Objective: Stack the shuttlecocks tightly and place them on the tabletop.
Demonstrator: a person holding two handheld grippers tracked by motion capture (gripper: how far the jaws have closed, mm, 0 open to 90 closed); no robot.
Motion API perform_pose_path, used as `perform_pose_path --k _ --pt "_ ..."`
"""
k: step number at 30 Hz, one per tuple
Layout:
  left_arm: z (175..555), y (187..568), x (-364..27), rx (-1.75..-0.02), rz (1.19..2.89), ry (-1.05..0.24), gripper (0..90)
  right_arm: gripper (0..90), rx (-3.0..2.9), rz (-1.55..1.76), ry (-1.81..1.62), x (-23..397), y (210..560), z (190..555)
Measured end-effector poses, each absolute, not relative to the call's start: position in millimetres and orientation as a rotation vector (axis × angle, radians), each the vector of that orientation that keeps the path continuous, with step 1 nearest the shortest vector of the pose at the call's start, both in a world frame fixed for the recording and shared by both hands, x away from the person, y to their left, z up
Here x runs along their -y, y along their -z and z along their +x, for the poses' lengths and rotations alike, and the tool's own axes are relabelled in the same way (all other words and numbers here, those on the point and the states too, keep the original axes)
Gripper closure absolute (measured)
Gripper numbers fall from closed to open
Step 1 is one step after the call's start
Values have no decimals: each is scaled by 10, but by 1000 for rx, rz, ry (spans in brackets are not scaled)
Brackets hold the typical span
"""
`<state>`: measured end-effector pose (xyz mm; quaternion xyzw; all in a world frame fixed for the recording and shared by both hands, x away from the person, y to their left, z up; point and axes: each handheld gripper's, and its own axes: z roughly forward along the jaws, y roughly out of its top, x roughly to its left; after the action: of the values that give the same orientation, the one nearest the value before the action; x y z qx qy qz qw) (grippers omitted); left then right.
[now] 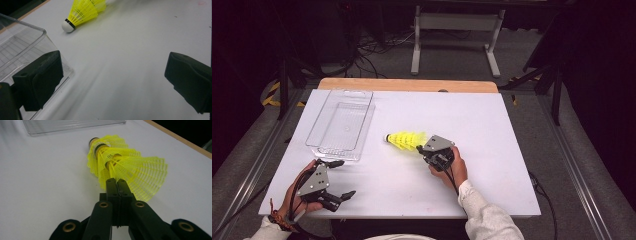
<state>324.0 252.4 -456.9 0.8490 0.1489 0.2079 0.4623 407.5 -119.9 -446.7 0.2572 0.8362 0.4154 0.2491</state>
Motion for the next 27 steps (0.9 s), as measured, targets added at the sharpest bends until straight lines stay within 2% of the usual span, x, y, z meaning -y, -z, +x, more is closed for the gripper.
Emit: perform_pose_path --k 19,27 --pt "3242 4572 -2520 -366 2091 -507 30 897 -2308 716 -1139 1077 4504 4146" --pt "3241 4571 -2520 -366 2091 -507 30 860 -2333 729 -1124 1068 4535 4163"
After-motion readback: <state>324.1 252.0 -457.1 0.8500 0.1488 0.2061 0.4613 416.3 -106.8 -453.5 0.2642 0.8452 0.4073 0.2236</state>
